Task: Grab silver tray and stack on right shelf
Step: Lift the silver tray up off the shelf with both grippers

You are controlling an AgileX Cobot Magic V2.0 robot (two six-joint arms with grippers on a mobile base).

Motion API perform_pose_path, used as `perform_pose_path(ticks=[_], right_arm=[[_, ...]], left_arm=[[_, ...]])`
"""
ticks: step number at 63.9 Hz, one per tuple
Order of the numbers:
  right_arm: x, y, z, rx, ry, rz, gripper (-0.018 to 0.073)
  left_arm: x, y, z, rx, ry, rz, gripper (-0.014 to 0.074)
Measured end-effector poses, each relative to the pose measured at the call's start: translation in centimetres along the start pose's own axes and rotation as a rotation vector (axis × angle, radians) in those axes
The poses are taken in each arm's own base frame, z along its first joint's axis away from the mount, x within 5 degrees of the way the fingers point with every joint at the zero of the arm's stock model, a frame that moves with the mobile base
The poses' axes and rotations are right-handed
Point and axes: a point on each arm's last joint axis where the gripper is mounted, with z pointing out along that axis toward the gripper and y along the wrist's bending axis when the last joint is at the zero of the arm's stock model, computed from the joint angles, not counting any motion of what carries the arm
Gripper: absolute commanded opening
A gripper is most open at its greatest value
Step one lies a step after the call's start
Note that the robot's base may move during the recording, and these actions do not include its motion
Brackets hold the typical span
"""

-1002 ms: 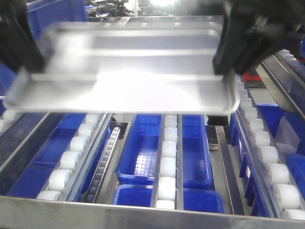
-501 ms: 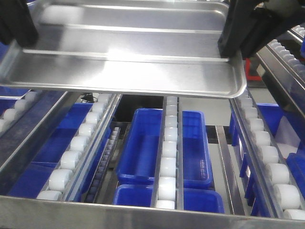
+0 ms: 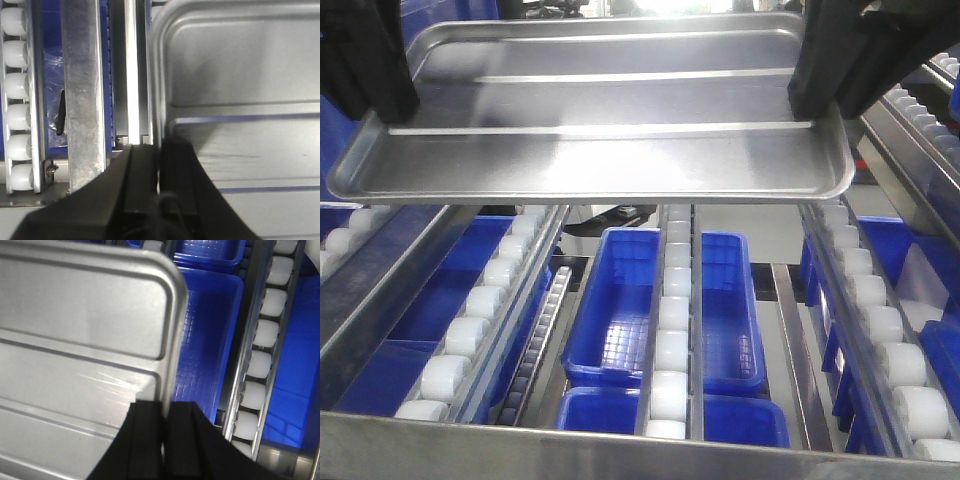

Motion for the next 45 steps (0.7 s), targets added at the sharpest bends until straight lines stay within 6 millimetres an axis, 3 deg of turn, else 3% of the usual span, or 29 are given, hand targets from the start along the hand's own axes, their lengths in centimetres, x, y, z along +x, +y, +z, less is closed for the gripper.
perform_pose_path(ticks=[45], right_arm=[[0.16,-0.03,-0.02,0.01,0.012,-0.003,0.0058]], left_arm=[[0.2,-0.02,0.11,-0.004,0.028,-0.013,-0.0093]])
